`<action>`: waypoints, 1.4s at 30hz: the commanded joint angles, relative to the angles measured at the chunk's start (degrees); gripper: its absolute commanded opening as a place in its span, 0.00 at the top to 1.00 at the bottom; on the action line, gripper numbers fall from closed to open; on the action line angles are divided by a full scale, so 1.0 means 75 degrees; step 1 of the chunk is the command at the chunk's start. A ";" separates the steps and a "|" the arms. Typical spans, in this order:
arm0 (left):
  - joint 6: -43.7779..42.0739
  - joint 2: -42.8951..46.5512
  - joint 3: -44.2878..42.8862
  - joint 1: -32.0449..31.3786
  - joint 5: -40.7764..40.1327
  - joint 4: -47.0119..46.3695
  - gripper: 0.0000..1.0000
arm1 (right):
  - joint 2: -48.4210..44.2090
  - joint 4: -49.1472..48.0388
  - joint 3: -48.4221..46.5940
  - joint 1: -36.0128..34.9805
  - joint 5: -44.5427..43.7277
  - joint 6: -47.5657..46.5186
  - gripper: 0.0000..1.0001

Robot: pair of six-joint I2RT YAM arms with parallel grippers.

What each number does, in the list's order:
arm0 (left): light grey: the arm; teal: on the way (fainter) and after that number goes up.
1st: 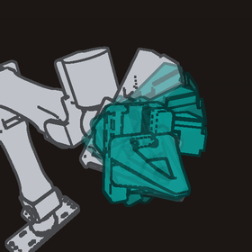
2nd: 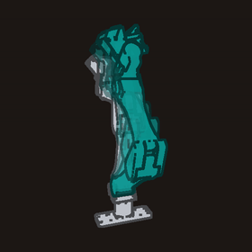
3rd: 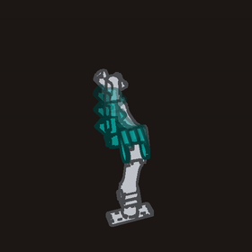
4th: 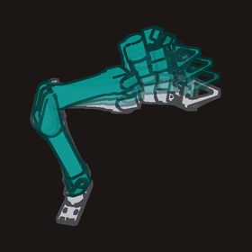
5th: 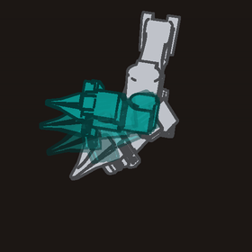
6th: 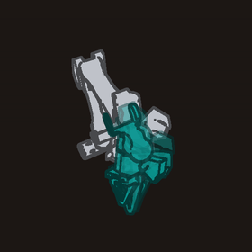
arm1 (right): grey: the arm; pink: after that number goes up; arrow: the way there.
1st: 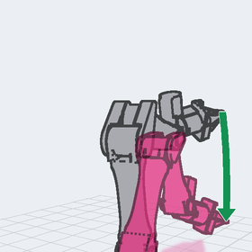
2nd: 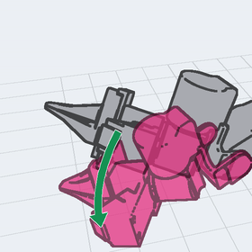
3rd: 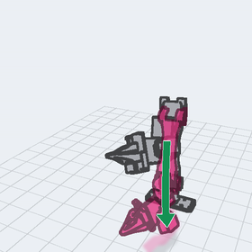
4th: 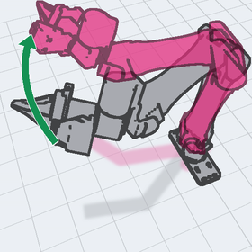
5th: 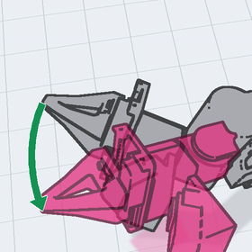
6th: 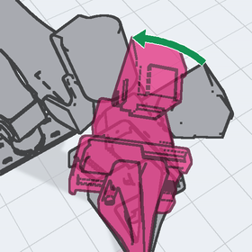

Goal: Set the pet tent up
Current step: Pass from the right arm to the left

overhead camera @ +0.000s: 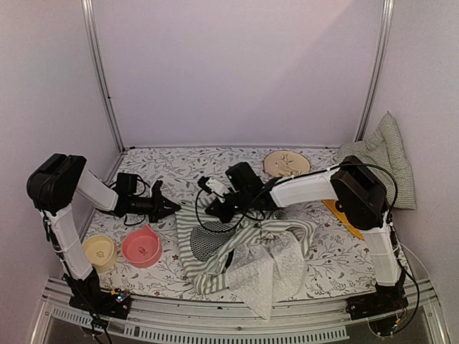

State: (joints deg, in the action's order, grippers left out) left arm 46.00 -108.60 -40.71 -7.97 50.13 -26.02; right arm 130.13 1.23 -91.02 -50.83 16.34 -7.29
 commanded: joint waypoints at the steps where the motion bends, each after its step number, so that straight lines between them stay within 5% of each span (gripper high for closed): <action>1: 0.0026 0.0110 0.0182 0.0939 -0.1937 -0.0239 1.00 | -0.1010 0.1800 0.1872 0.0524 -0.0426 0.0229 1.00; 13: -0.0118 0.0098 0.0424 0.0716 -0.1920 -0.0448 1.00 | -0.0754 0.1805 0.1381 0.0530 -0.0426 0.0437 1.00; 20: -0.0632 0.0382 0.0125 0.0551 -0.1778 -0.0057 0.74 | -0.0599 0.1713 0.1039 0.0423 -0.0093 0.0320 1.00; 29: -0.0108 0.0230 -0.0227 0.0029 0.0200 -0.1473 0.72 | -0.0923 0.1037 0.1008 0.0435 -0.0113 0.0735 1.00; 42: 0.0328 0.0139 -0.0844 -0.0712 0.0236 -0.1023 0.67 | -0.1693 0.0108 0.0832 0.0406 -0.0150 0.1196 1.00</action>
State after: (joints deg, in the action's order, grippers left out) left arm 46.94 -106.89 -45.78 -13.04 50.46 -33.47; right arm 121.32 3.79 -83.83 -47.77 15.92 -0.30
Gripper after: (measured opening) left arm 0.327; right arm 0.028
